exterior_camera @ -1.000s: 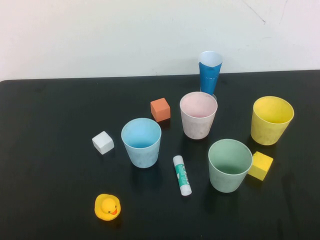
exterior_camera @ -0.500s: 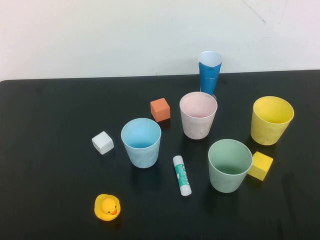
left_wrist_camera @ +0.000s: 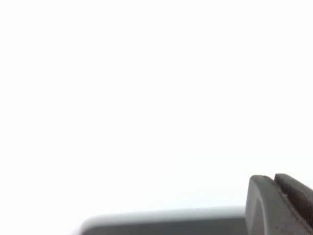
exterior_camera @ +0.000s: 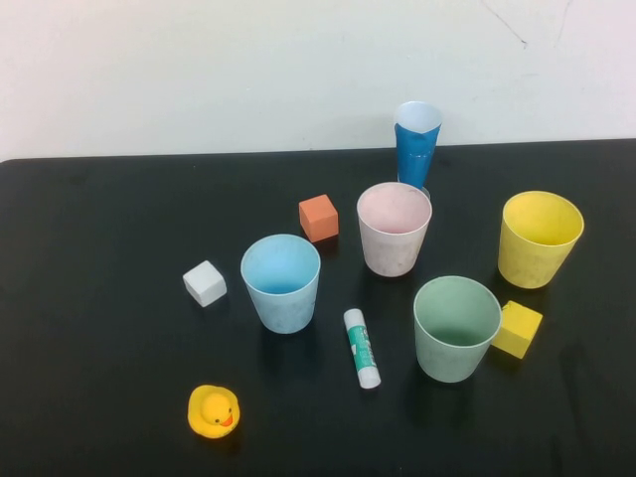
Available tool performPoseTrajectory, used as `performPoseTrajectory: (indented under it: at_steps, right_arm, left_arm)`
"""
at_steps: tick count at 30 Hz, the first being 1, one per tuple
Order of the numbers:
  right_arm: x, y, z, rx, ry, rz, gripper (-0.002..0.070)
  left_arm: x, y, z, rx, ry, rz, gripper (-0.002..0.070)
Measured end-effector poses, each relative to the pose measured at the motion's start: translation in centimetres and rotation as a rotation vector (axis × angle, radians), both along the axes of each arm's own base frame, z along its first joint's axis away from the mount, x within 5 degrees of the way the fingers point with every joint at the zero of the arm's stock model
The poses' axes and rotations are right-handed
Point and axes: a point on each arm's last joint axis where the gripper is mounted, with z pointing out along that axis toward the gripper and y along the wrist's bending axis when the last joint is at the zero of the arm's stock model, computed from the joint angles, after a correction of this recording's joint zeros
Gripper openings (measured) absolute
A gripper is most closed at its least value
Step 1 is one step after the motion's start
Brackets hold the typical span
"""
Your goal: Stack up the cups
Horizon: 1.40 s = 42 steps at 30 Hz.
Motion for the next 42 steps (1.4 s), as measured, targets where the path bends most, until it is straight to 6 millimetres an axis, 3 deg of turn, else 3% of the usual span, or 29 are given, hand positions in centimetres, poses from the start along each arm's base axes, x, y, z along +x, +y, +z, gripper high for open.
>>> performPoseTrajectory:
  at_steps: [5, 9, 14, 22, 25, 30, 32, 36, 42]
  right_arm:
    - [2.4, -0.2, -1.6, -0.115, 0.372, 0.000, -0.0003]
    - [4.4, -0.2, -3.0, -0.156, 0.569, 0.032, -0.0002]
    - [5.6, -0.1, -3.6, -0.192, 0.658, 0.066, -0.0003]
    - [6.1, 0.1, -5.2, -0.163, 0.672, 0.093, -0.0003]
    - [6.2, 0.3, -6.7, -0.121, 0.684, 0.111, -0.0003]
    - [6.5, 0.3, -7.3, -0.100, 0.639, 0.108, -0.0003]
    - [6.6, 0.3, -7.3, -0.098, 0.630, 0.107, -0.0003]
    - [6.6, 0.3, -7.3, -0.096, 0.624, 0.107, -0.0003]
    - [6.7, 0.3, -7.2, -0.096, 0.616, 0.106, -0.0003]
  left_arm:
    - [4.0, -0.3, -0.6, -0.012, 0.305, -0.011, -0.0002]
    - [7.9, -0.9, -1.9, -0.090, 0.545, -0.052, -0.0001]
    - [12.2, -2.1, -2.8, -0.056, 0.802, -0.166, -0.0002]
    - [19.6, -3.9, -2.3, -0.077, 0.941, -0.323, 0.0012]
    - [22.2, -4.2, -1.7, -0.074, 0.967, -0.350, 0.0113]
    - [26.6, -5.8, -1.3, -0.032, 1.032, -0.455, 0.0432]
    - [28.0, -7.0, -1.7, -0.004, 1.061, -0.503, 0.0518]
    - [30.9, -9.9, -3.3, 0.081, 1.102, -0.578, 0.0576]
    - [34.1, -12.6, -7.3, 0.270, 1.181, -0.600, 0.0563]
